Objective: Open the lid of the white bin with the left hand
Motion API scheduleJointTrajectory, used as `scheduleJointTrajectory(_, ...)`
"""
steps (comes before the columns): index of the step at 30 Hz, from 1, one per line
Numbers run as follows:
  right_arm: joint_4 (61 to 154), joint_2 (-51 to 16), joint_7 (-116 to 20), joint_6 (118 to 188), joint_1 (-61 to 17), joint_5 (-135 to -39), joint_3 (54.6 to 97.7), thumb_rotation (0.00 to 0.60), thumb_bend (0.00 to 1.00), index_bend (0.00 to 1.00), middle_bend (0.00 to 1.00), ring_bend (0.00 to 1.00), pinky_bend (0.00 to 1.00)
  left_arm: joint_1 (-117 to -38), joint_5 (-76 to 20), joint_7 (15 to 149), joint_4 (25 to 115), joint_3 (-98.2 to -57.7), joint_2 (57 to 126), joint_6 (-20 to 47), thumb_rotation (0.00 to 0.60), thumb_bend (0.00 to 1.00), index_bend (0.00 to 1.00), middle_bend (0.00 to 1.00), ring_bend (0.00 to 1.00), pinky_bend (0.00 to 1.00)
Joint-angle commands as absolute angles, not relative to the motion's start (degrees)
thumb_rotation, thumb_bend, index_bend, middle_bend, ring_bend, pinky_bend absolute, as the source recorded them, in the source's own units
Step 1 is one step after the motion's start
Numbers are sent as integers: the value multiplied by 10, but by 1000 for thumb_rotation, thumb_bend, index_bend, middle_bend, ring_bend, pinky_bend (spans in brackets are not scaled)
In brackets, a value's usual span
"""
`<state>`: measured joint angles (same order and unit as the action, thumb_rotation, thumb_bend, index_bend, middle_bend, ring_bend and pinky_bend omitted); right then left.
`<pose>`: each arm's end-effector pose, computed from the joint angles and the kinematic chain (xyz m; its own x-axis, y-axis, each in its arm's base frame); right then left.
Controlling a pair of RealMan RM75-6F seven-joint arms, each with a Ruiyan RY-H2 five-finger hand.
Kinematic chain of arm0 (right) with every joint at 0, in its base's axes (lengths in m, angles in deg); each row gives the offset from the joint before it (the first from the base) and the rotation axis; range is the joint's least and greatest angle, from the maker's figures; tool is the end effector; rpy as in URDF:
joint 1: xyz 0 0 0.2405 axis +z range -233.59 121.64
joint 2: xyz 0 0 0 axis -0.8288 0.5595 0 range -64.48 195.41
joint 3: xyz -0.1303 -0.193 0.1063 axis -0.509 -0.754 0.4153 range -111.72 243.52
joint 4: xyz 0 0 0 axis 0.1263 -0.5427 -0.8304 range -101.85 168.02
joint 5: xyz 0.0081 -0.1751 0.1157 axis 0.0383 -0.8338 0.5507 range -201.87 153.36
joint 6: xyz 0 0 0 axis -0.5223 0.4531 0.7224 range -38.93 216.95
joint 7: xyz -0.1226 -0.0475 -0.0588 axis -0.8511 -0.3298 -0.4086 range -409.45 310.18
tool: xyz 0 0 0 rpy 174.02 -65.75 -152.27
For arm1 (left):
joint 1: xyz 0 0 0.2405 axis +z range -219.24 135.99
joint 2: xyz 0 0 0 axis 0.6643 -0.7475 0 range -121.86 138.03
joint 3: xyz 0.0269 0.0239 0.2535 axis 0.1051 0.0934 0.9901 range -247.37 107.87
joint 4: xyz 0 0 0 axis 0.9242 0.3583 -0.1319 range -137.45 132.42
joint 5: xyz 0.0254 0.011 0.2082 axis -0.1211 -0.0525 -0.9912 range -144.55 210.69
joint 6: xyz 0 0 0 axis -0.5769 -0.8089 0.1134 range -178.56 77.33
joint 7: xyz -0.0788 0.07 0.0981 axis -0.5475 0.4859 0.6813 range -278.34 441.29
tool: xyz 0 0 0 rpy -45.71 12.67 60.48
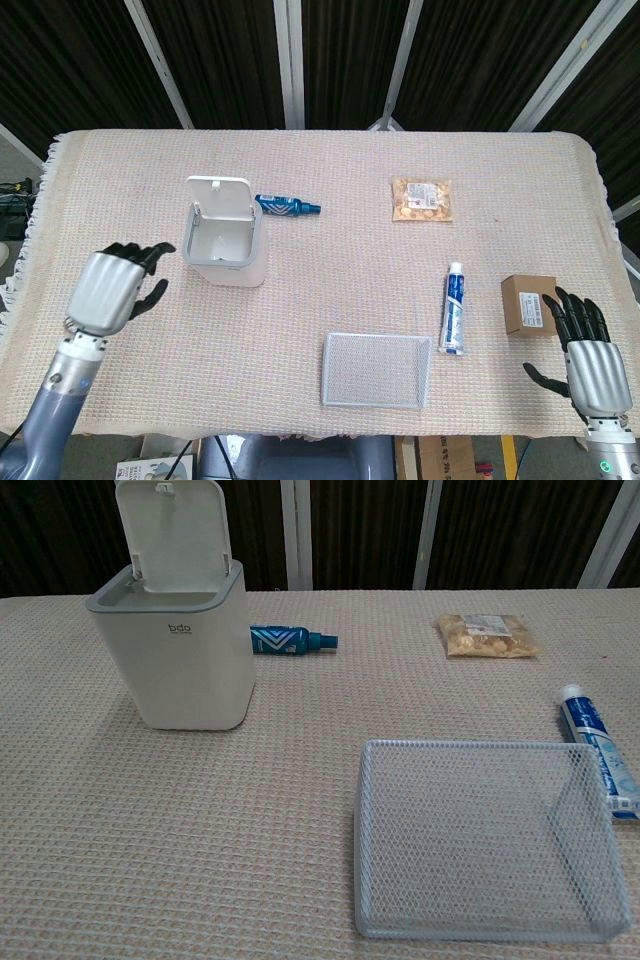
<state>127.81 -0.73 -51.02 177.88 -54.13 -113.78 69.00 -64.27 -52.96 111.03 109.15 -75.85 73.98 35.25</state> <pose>-0.2966 -0.1649 0.1505 0.3479 0.0456 0.9364 -0.9367 -0.0256 0.3492 -0.1640 0.2468 0.1402 0.4822 -0.2106 0.8504 0.7995 -0.2912 -0.5254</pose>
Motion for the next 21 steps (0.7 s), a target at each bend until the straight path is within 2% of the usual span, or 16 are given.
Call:
scheduleJointTrajectory(1, 1279, -7, -513, 1780, -542, -1140, 688, 600, 142, 116, 0, 29, 0, -546, -596, 1062, 1074, -685, 703, 446, 600, 243, 288, 355, 253, 302)
scheduleJointTrajectory(5, 1279, -8, -516, 1779, -542, -1142, 687, 600, 141, 116, 0, 29, 0, -484, -605, 989, 1012, -650, 702, 499, 600, 189, 285, 322, 230, 271)
scheduleJointTrajectory(9, 1279, -8, -519, 1782, -542, -1146, 685, 600, 142, 116, 0, 29, 0, -450, -579, 895, 971, -633, 696, 504, 600, 187, 275, 298, 212, 257)
scheduleJointTrajectory(16, 1283, -3, -516, 1788, -546, -1150, 684, 600, 142, 116, 0, 29, 0, -423, -576, 829, 922, -655, 706, 541, 600, 180, 254, 261, 181, 244)
scheduleJointTrajectory(21, 1285, 1, -505, 1790, -546, -1148, 685, 600, 141, 116, 0, 29, 0, -418, -581, 785, 911, -657, 701, 532, 600, 181, 241, 241, 180, 234)
